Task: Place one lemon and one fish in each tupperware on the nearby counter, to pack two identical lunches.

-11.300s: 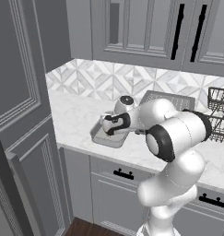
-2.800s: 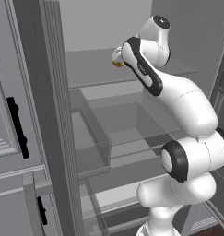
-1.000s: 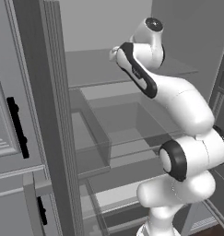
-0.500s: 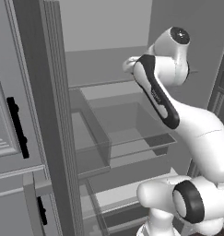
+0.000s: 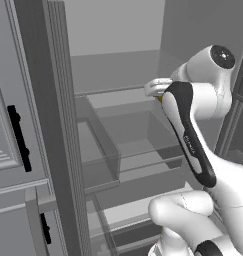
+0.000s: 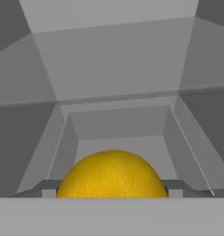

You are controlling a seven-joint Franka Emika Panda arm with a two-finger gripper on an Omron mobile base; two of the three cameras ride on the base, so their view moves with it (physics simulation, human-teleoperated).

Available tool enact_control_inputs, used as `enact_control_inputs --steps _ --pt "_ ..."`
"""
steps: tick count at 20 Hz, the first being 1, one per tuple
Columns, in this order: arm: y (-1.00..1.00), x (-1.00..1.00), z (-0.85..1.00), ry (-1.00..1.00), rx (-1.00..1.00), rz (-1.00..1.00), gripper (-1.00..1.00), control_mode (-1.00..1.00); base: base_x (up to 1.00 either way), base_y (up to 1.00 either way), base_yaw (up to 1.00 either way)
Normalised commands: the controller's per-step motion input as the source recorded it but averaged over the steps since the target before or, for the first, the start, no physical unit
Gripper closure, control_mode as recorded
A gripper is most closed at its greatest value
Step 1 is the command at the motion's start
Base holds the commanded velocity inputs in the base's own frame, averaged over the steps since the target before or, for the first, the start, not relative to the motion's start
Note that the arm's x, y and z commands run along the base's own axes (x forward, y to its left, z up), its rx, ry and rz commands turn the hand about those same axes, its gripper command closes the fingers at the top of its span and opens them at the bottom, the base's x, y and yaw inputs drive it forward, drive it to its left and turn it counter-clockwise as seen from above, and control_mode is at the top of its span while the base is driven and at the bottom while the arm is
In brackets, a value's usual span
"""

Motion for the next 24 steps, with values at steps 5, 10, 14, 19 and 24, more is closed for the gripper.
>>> enact_control_inputs --steps 5,10,14,19,24 --pt "-0.11 -1.00 -0.17 0.03 0.00 -0.02 1.00 -1.00 0.00 0.00 0.00" --pt "0.00 0.00 0.00 0.00 0.00 0.00 1.00 1.00 -1.00 -0.05 -0.03" --pt "0.00 0.00 0.00 0.00 0.00 0.00 1.00 1.00 -1.00 -0.18 -0.16" --pt "0.00 0.00 0.00 0.00 0.00 0.00 1.00 1.00 -0.92 -0.32 -0.46" --pt "0.00 0.00 0.00 0.00 0.00 0.00 1.00 1.00 -0.51 -0.33 -0.55"
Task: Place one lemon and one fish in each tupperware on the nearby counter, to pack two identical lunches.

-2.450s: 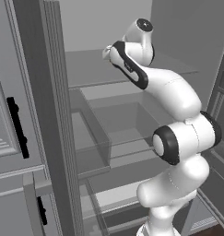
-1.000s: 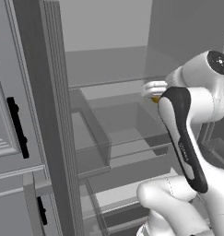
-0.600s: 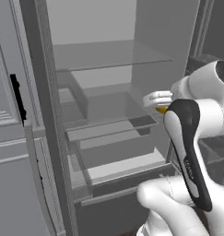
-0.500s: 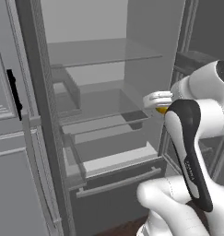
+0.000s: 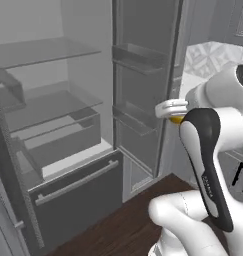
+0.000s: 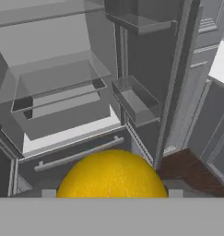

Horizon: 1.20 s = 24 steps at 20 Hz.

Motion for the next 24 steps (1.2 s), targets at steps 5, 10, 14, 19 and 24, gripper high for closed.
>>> enact_control_inputs --steps 5,10,14,19,24 --pt "0.00 0.00 0.00 0.00 0.00 0.00 1.00 1.00 0.00 -0.34 -0.65" --pt "0.00 0.00 0.00 0.00 0.00 0.00 1.00 1.00 0.00 -0.29 -0.66" --pt "0.00 0.00 0.00 0.00 0.00 0.00 1.00 1.00 0.01 -0.31 -0.65" --pt "0.00 0.00 0.00 0.00 0.00 0.00 1.00 1.00 0.08 -0.39 -0.64" --pt "0.00 0.00 0.00 0.00 0.00 0.00 1.00 1.00 0.22 -0.66 -0.62"
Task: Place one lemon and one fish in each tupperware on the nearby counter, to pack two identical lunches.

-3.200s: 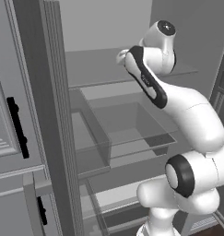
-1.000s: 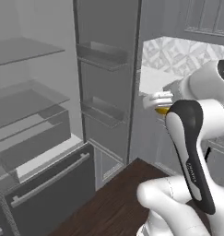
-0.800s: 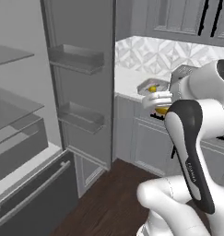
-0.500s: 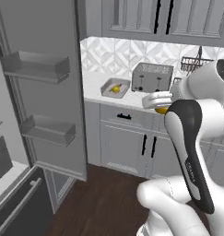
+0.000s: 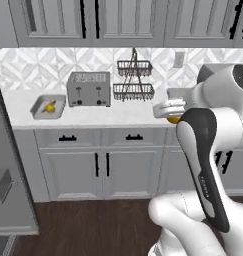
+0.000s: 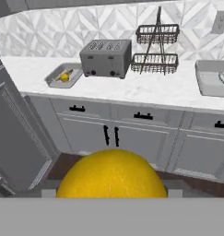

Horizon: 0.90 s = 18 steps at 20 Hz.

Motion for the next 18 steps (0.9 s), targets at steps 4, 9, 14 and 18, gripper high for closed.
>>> enact_control_inputs --steps 4,9,14,18 --pt "0.00 0.00 0.00 0.00 0.00 0.00 1.00 1.00 0.31 -0.79 -0.60" --pt "0.00 0.00 0.00 0.00 0.00 0.00 1.00 1.00 0.55 -0.61 -0.55" --pt "0.00 0.00 0.00 0.00 0.00 0.00 1.00 1.00 0.91 -0.08 -0.31" --pt "0.00 0.00 0.00 0.00 0.00 0.00 1.00 1.00 0.96 0.19 -0.04"
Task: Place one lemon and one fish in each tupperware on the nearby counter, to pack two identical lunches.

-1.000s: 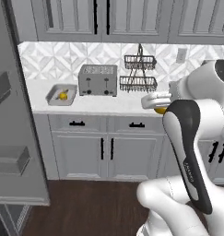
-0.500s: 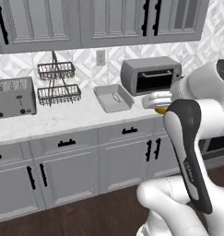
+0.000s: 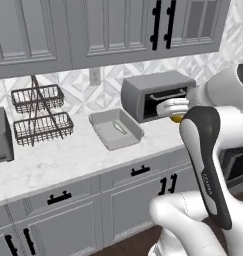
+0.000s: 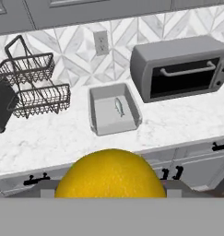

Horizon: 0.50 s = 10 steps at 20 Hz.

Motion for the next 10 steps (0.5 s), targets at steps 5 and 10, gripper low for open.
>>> enact_control_inputs --steps 5,10 --pt "0.00 0.00 0.00 0.00 0.00 0.00 1.00 1.00 0.82 0.17 0.00" --pt "0.00 0.00 -0.12 0.02 0.00 0.00 1.00 -1.00 0.21 0.00 0.00"
